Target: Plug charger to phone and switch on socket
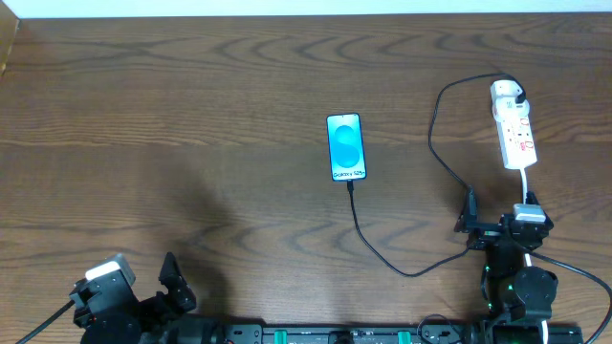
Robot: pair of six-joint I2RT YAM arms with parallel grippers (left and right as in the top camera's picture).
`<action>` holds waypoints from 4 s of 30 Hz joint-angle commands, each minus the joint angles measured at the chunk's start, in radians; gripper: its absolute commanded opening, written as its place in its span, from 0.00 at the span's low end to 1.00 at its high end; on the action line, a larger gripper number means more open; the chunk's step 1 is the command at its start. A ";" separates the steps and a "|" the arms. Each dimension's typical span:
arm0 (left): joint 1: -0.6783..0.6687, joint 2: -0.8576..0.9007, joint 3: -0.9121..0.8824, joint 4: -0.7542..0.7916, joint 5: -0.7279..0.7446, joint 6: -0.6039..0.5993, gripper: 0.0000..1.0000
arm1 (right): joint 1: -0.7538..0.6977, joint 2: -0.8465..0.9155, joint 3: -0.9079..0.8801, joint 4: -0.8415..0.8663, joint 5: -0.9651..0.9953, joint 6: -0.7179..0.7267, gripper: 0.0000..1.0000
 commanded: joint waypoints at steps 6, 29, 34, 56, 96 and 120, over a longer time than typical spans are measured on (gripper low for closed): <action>0.006 -0.006 0.010 0.001 -0.006 -0.002 0.98 | 0.021 -0.007 -0.002 -0.003 0.005 -0.015 0.99; 0.006 -0.006 0.010 0.001 -0.006 -0.002 0.98 | 0.021 -0.007 -0.002 -0.003 0.005 -0.015 0.99; 0.006 -0.006 0.009 0.001 -0.006 -0.002 0.98 | 0.021 -0.007 -0.002 -0.003 0.005 -0.015 0.99; 0.149 -0.150 -0.126 0.157 0.068 -0.004 0.98 | 0.021 -0.007 -0.002 -0.003 0.005 -0.015 0.99; 0.205 -0.209 -0.843 1.188 0.261 0.023 0.98 | 0.021 -0.007 -0.002 -0.003 0.005 -0.015 0.99; 0.159 -0.210 -0.933 1.205 0.336 0.211 0.98 | 0.021 -0.007 -0.002 -0.003 0.005 -0.015 0.99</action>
